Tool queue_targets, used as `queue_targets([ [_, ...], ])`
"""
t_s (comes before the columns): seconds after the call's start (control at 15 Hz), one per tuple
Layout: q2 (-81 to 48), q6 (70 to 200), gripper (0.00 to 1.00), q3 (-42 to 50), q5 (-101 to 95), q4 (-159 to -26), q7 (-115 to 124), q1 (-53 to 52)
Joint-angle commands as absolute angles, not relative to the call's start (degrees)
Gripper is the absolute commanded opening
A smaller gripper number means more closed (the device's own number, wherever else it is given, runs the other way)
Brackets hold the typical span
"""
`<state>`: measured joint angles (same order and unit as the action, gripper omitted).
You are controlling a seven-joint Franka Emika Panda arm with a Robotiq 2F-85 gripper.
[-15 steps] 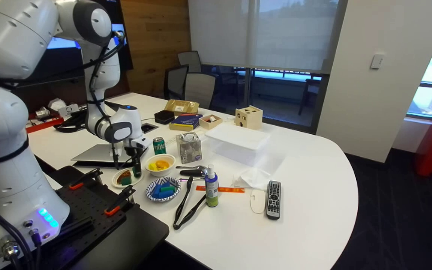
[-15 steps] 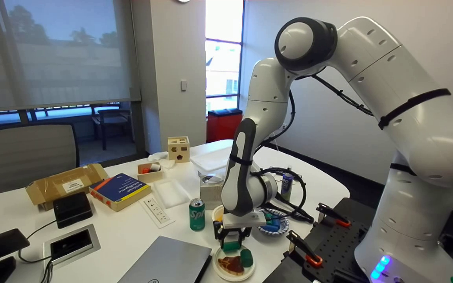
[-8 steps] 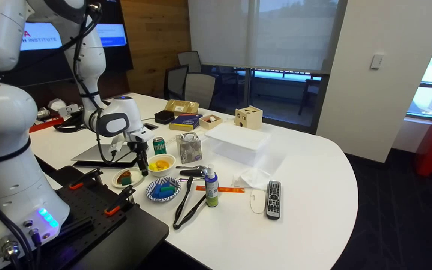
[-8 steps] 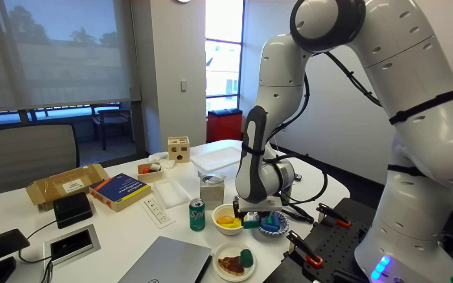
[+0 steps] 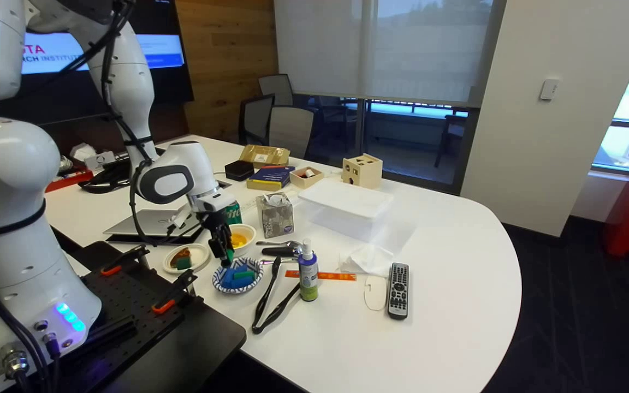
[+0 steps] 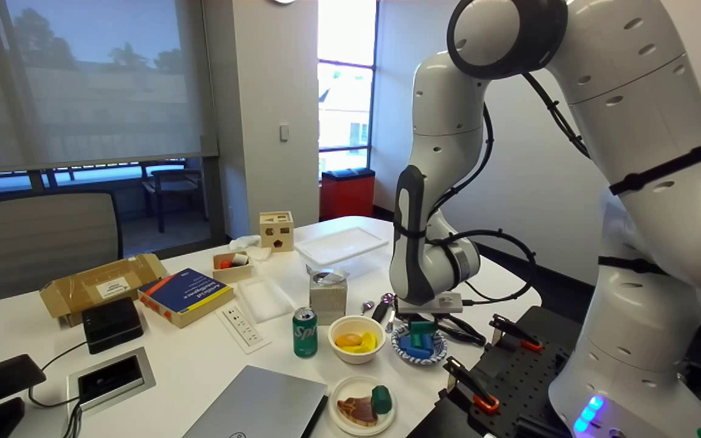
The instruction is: Move one green block to the right plate
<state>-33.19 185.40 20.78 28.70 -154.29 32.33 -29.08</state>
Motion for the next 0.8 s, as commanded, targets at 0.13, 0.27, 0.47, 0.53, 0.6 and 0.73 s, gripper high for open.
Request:
queue_targets([
  [0.13,-35.14,189.63,0.92,17.59,29.52,-153.29,32.3,-24.03],
  [0.27,-35.2,190.46,0.97,16.34,29.87,-153.45,32.29,-22.58],
  [0.47,-33.47,191.24,1.0,14.74,30.08,-154.91,31.97,-21.19],
  [0.53,-32.81,191.49,1.0,14.36,30.12,-155.3,31.82,-20.96],
  [0.6,-31.74,191.76,1.0,14.25,30.13,-155.9,31.44,-21.2],
  [0.73,-29.61,190.84,1.0,15.02,30.35,-156.54,30.69,-22.67],
])
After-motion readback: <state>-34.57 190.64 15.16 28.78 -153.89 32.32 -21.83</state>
